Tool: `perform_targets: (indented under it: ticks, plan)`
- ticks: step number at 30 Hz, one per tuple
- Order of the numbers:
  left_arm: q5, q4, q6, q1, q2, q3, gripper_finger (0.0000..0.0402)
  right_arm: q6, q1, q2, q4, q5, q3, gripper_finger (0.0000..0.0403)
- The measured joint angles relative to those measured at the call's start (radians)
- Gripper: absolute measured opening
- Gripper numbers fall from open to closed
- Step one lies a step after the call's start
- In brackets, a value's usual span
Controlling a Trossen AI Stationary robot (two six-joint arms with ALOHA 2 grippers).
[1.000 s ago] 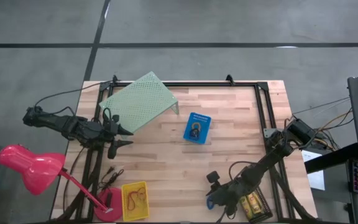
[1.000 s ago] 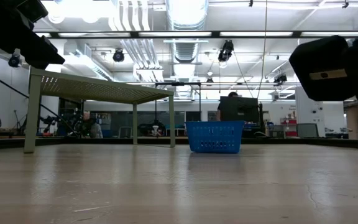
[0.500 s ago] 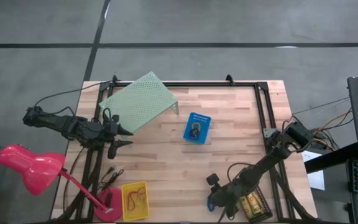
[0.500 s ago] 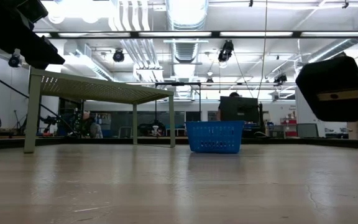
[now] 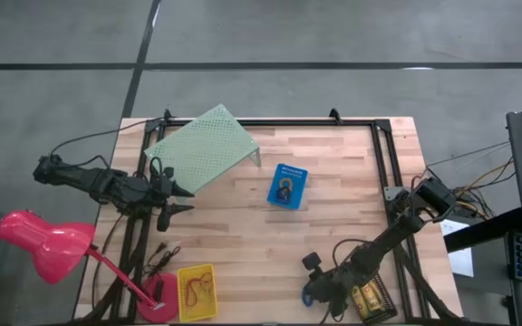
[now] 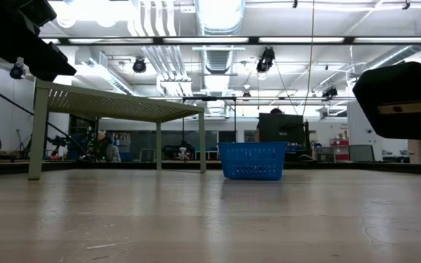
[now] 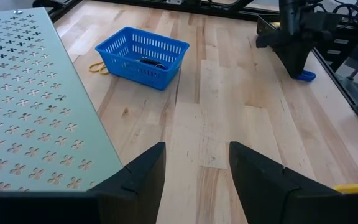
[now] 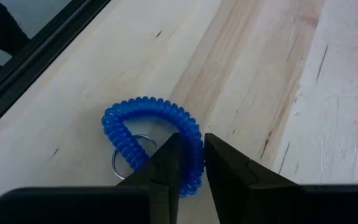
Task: Pick & Place Office Desk Supplies
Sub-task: Put the blue spring keychain into the blue basket
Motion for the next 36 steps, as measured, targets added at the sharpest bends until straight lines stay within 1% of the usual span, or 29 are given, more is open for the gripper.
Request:
perform_targets:
  ticks: [5, 8, 15, 21, 28, 36]
  plan:
    - [0.000, 0.000, 0.000, 0.000, 0.000, 0.000, 0.0183, 0.000, 0.000, 0.001, 0.006, 0.013, -0.002, 0.0034]
    - [0.000, 0.000, 0.000, 0.000, 0.000, 0.000, 0.0183, 0.000, -0.001, 0.002, 0.009, 0.018, -0.002, 0.0025]
    - [0.000, 0.000, 0.000, 0.000, 0.000, 0.000, 0.0183, 0.003, -0.010, -0.004, 0.031, 0.022, -0.003, 0.0028]
    - [0.000, 0.000, 0.000, 0.000, 0.000, 0.000, 0.0183, -0.001, -0.059, -0.043, 0.003, 0.024, -0.007, 0.0028]
    - [0.000, 0.000, 0.000, 0.000, 0.000, 0.000, 0.0183, -0.030, -0.150, -0.137, -0.080, 0.004, -0.007, 0.0028]
    - [0.000, 0.000, 0.000, 0.000, 0.000, 0.000, 0.0183, -0.173, -0.273, -0.301, -0.110, -0.017, -0.007, 0.0028]
